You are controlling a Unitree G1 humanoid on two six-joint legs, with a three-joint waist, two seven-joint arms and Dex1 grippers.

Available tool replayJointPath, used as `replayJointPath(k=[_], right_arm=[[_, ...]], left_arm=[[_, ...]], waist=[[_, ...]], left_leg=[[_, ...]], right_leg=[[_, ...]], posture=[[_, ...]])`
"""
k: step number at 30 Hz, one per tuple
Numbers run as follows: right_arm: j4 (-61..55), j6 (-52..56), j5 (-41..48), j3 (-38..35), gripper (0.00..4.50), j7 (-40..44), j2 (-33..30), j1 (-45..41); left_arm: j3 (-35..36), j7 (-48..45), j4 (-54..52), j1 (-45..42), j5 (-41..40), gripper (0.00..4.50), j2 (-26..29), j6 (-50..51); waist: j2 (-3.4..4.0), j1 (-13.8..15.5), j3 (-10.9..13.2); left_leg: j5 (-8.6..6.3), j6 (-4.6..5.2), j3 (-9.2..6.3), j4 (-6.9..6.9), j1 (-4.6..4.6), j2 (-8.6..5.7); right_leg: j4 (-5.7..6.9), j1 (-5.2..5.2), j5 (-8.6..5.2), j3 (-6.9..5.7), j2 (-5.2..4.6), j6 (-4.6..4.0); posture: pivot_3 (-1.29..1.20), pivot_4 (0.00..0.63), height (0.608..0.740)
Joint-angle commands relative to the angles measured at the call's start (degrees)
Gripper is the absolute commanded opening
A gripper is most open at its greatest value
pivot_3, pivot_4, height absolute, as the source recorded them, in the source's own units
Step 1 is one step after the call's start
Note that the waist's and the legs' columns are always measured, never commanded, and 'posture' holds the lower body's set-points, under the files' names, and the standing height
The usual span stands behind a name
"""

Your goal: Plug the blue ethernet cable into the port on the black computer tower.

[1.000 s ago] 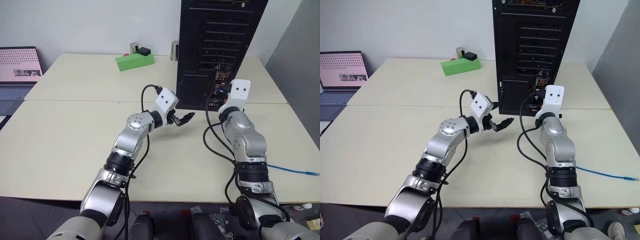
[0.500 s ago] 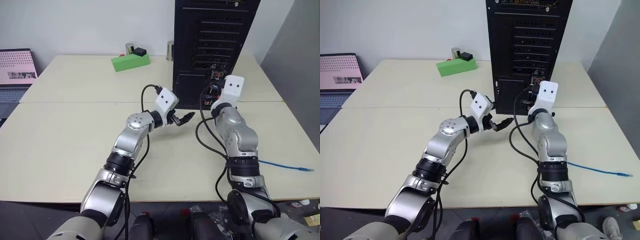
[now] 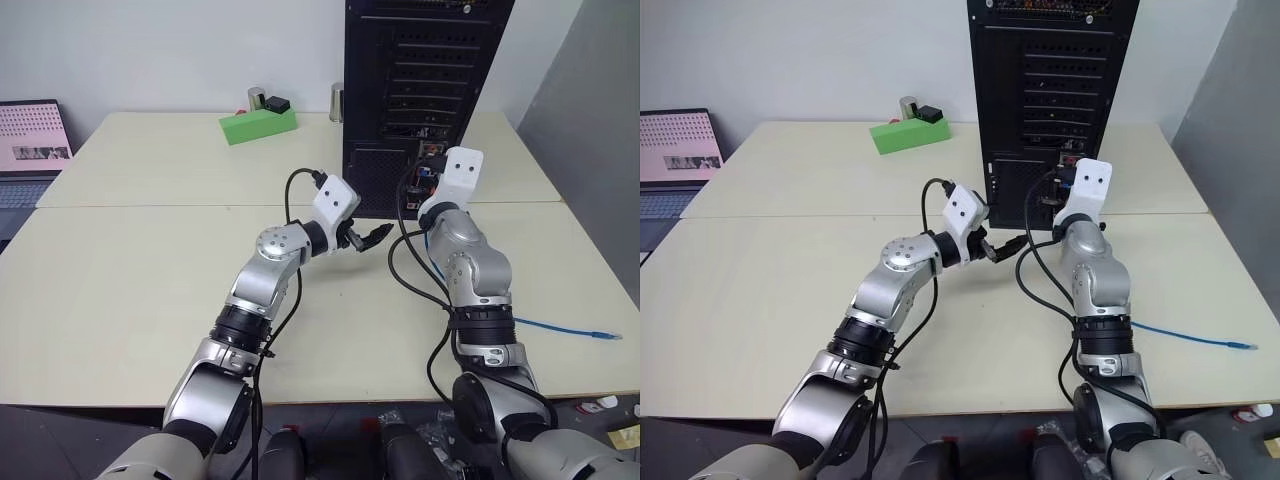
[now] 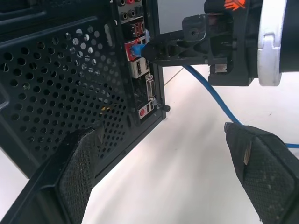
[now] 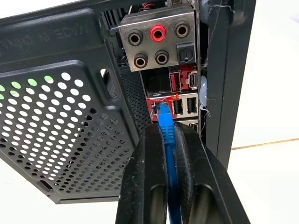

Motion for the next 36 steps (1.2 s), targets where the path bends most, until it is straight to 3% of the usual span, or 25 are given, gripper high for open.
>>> replayJointPath(k=[1,3,5,7,17,24,30,36], right_arm=[[-1.1,-1.4,0.3,-1.0,0.00,0.6,-0.8,-1.4],[-2.4,-0.9,0.5,-0.8,0.00,1.1,-1.0,-0.1],[-3.8,-0.3,0.5,-0.6,0.69,1.8,-1.3,1.5],[-5.4,0.4,0.7,-0.6,0.85,2.4,-1.5,3.0],[-21.1,5.2,2.0,2.0,2.94,10.5,-7.0,12.6],[-34.0,10.6,8.4,-0.4,4.43,27.1,-23.4,19.8],[-37.9,13.7,18.3,-5.0,4.49,36.5,-29.1,21.4],[-38.0,14.3,23.6,-7.5,4.49,40.7,-32.4,22.0]], left_arm=[[1.5,0.3,-2.4,-0.5,-0.4,4.37,0.0,-0.5],[2.0,0.1,-2.3,-0.7,-1.0,4.37,0.0,0.2],[2.3,-0.3,-2.3,-0.8,-1.4,4.38,0.0,0.5],[2.7,-0.6,-2.3,-0.9,-1.7,4.38,0.0,0.7],[4.1,-2.8,0.1,-2.2,-2.1,4.50,1.9,-0.8],[5.1,-15.2,-0.7,-2.0,-5.5,4.50,8.7,-0.4],[5.9,-23.7,0.7,-3.3,-8.4,4.50,13.3,1.6],[5.7,-32.4,-1.6,-3.1,-12.2,4.50,16.8,4.3]], waist=[[0.00,0.0,0.0],[0.00,0.0,0.0],[0.00,0.0,0.0],[0.00,0.1,0.0],[0.00,0.3,0.0],[0.01,0.3,0.0],[0.00,0.2,0.0],[0.00,0.2,0.0]], left_leg=[[0.00,0.00,0.00,0.00,0.00,0.00],[0.00,0.00,0.00,0.00,0.00,0.00],[0.00,0.00,0.00,0.00,0.00,0.00],[0.00,0.00,0.00,0.00,0.00,0.00],[0.00,0.00,-0.04,-0.03,-0.18,-0.01],[-0.01,0.01,-0.05,-0.08,-0.18,-0.01],[-0.01,0.01,-0.08,-0.09,-0.17,0.01],[-0.01,0.01,-0.07,-0.08,-0.20,0.01]], right_leg=[[0.00,0.00,0.00,0.00,0.00,0.00],[0.00,0.00,0.00,0.01,0.00,0.00],[0.00,0.00,0.00,0.00,0.00,0.00],[-0.01,0.01,0.00,-0.01,0.00,0.00],[-0.25,-0.02,0.00,-0.07,-0.01,0.00],[-0.37,0.00,-0.01,-0.10,0.01,0.01],[-0.43,0.04,-0.01,-0.13,0.02,0.01],[-0.47,0.05,-0.01,-0.13,0.01,0.01]], posture=[[0.00,0.150,0.740],[0.00,0.150,0.740],[0.00,0.150,0.740],[0.00,0.150,0.740],[0.00,0.150,0.740],[0.00,0.150,0.740],[0.00,0.150,0.740],[0.00,0.150,0.740]])
